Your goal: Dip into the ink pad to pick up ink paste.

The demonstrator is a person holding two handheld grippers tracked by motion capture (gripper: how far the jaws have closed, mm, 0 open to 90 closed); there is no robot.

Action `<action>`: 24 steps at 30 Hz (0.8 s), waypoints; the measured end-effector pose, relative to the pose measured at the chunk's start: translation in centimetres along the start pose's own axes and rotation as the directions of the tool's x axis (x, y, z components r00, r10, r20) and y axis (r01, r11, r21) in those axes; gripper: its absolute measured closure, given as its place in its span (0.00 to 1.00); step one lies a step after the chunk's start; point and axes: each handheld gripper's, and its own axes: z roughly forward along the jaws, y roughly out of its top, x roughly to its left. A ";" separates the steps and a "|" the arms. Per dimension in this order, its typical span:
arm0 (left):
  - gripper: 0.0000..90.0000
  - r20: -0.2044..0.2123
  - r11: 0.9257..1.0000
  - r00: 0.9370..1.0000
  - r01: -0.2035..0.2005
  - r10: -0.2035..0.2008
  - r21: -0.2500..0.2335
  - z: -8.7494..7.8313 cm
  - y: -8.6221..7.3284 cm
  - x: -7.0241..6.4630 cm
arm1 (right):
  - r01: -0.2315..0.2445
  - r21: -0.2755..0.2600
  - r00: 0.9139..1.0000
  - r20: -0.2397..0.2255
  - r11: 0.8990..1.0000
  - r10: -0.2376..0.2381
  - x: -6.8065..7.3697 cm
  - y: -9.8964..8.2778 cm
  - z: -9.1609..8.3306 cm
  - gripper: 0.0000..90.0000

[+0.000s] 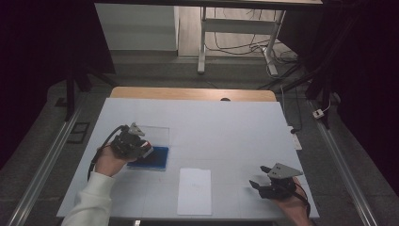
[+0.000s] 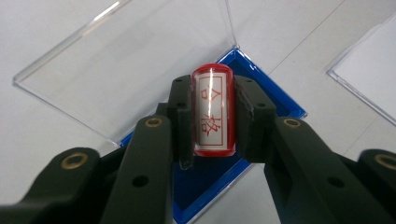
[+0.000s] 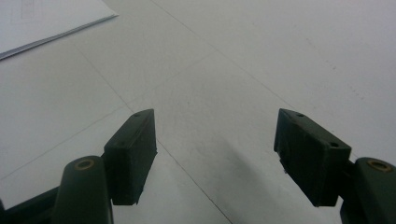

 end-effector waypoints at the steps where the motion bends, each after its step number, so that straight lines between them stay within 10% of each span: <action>1: 0.78 0.002 1.000 1.000 0.001 -0.001 0.006 0.1 0.0 0.0 | 0.000 0.001 1.000 0.000 1.000 0.000 0.0 0.0 0.0 0.32; 24: 0.78 0.011 0.996 0.999 0.034 -0.035 0.077 2.2 -0.7 0.7 | -0.001 0.004 1.000 -0.001 1.000 0.001 0.0 0.0 0.1 0.32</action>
